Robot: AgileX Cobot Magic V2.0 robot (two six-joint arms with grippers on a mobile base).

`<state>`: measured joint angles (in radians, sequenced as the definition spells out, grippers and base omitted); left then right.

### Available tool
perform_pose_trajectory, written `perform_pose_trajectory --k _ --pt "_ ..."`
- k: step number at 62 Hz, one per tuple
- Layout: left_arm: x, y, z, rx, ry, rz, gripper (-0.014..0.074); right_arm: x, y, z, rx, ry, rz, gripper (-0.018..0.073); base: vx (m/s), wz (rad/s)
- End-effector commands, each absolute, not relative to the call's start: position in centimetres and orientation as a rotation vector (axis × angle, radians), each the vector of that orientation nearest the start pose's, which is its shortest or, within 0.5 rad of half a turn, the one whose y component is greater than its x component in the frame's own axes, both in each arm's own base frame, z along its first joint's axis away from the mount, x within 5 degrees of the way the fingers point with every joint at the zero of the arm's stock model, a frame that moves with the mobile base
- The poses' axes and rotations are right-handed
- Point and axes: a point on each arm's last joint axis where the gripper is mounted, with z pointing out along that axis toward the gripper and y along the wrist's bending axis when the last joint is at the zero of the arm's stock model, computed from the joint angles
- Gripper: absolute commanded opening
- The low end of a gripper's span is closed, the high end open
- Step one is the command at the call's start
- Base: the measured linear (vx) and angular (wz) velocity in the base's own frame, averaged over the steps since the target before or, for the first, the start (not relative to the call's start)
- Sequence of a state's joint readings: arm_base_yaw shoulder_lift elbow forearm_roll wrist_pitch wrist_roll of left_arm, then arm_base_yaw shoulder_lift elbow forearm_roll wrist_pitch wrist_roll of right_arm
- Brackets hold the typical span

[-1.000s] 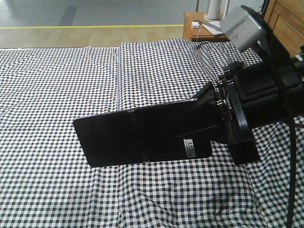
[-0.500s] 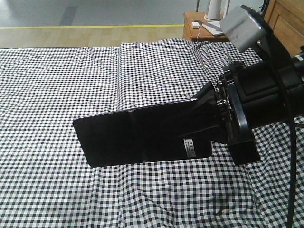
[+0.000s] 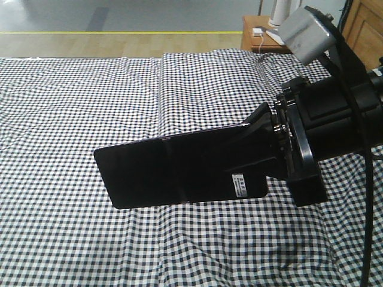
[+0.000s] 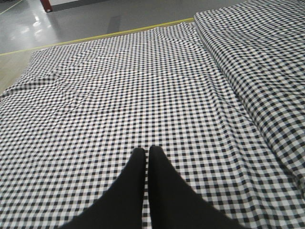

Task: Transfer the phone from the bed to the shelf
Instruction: 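Hold the phone in the right gripper while the base turns away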

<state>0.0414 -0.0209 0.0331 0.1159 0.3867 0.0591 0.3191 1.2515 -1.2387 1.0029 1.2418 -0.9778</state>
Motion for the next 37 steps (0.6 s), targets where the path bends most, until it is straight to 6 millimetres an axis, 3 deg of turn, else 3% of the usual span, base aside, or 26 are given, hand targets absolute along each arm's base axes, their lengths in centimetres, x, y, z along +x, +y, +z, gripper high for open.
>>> perform_pose_trajectory --k 1,37 --pt "5.32 0.55 17.39 0.089 1.806 0.181 0.0001 18.29 14.20 41.82 -1.236 1.801 1.113 -0.0001 -0.05 0.19" --pt "5.32 0.55 17.39 0.089 1.806 0.181 0.0001 18.28 14.20 41.82 -1.238 1.800 1.113 -0.0001 -0.10 0.40"
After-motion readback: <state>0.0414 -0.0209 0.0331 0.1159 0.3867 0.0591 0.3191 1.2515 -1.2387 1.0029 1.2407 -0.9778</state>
